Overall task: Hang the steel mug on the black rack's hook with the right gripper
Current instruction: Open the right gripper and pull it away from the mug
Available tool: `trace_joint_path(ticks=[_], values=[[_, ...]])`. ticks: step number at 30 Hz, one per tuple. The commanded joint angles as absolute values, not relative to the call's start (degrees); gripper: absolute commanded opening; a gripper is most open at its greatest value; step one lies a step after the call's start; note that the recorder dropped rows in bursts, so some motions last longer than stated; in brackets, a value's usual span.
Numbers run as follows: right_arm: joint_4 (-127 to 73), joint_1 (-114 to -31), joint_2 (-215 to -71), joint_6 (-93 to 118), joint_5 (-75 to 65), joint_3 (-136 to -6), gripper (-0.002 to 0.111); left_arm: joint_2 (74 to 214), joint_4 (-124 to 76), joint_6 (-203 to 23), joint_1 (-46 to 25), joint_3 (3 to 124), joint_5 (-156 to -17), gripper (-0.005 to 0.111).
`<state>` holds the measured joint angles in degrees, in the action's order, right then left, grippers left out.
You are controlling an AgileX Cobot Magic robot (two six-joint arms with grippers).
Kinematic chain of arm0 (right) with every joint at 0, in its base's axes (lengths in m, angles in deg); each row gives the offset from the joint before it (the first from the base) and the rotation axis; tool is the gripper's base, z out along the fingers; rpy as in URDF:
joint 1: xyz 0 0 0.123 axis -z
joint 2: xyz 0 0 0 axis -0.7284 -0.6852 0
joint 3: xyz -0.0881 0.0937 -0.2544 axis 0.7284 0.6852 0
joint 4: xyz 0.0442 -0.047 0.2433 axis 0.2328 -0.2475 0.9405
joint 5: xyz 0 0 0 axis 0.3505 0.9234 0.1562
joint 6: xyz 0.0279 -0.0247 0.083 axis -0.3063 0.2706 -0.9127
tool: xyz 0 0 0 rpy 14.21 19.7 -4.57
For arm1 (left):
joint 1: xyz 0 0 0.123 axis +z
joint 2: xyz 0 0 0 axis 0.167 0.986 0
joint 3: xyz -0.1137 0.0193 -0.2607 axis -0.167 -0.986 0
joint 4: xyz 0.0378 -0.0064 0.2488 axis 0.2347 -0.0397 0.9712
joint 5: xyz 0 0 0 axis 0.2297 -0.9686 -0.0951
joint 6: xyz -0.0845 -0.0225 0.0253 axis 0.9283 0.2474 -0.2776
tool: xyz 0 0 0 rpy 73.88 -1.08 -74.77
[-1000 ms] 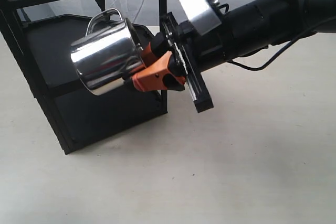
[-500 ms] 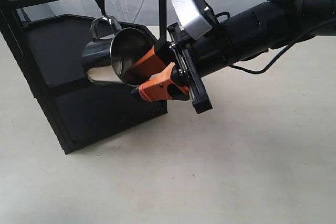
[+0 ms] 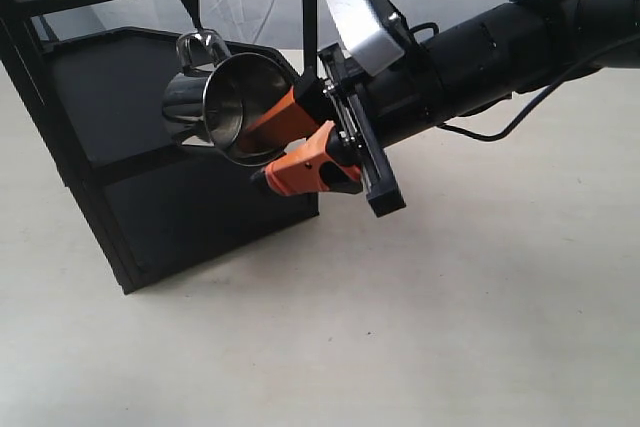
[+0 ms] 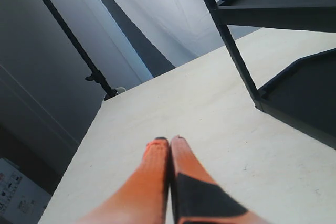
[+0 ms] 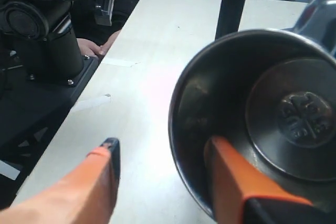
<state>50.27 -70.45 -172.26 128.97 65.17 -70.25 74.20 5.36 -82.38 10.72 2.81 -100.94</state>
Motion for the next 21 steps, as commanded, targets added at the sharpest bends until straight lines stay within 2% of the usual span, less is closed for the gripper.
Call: trace_joint_path(ticks=[1,21], values=[[49.54,-70.07,-170.71,128.69,65.27,-69.97,0.050,73.92,5.65,-82.23,10.65,2.69,-100.43,0.002],[45.89,-69.57,-165.49,124.88,65.27,-69.97,0.050,73.92,5.65,-82.23,10.65,2.69,-100.43,0.002]])
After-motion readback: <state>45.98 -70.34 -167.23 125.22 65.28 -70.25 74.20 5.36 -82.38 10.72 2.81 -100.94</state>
